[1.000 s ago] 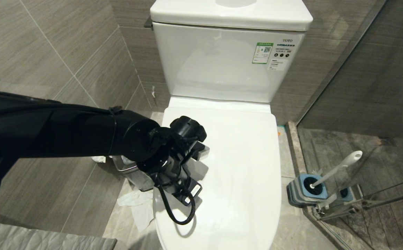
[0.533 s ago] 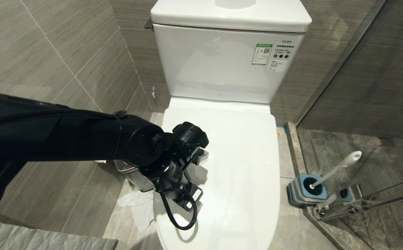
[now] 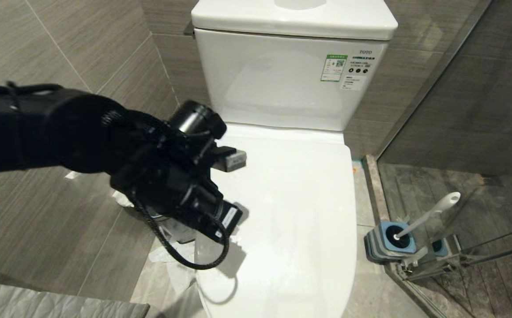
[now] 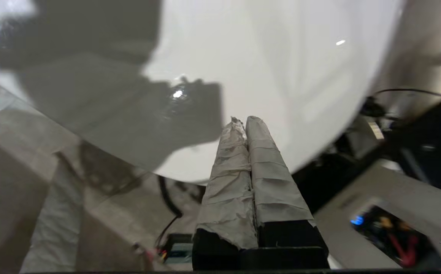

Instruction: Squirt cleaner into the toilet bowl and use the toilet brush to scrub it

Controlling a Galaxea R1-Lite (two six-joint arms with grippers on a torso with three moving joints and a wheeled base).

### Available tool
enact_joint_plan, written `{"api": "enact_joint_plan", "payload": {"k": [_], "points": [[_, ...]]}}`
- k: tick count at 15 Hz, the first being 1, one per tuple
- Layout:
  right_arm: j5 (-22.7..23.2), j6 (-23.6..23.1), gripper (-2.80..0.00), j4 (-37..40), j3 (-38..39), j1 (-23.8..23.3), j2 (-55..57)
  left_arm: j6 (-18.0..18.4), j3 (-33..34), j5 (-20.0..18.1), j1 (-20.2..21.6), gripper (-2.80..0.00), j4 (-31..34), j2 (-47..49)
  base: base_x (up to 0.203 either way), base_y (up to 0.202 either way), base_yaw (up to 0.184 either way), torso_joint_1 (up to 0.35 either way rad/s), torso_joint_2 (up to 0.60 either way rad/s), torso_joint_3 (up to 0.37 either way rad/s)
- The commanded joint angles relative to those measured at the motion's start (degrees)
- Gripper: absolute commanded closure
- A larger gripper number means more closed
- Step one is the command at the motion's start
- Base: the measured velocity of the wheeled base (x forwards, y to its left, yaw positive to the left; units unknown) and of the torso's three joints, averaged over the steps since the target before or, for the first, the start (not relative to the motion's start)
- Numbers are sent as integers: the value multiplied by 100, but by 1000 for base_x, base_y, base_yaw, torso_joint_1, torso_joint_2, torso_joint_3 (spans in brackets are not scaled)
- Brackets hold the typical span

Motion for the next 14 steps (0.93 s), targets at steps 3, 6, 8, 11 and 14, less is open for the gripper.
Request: {"api": "enact_joint_plan", "payload": {"k": [3, 6, 8, 11, 14], "points": [[1, -1, 0, -4, 0, 2, 5, -4, -90, -1710, 1007, 0, 417, -1607, 0, 0, 0, 0, 0, 0], [1, -1, 0, -4, 0, 2, 5, 29, -612, -1638, 1760, 0, 906, -2059, 0, 0, 0, 0, 0, 0], [1, -1, 0, -4, 0, 2, 5, 96, -1300, -1591, 2051, 0, 1279, -2237, 0, 0, 0, 0, 0, 0], [1, -1, 0, -4, 0, 2, 5, 273, -1875, -1575, 2313, 0, 1313, -2833, 0, 0, 0, 0, 0, 0], [1, -1, 0, -4, 0, 2, 5, 355, -1798, -1490, 2491, 0, 1211, -3638, 0, 0, 0, 0, 0, 0]]}}
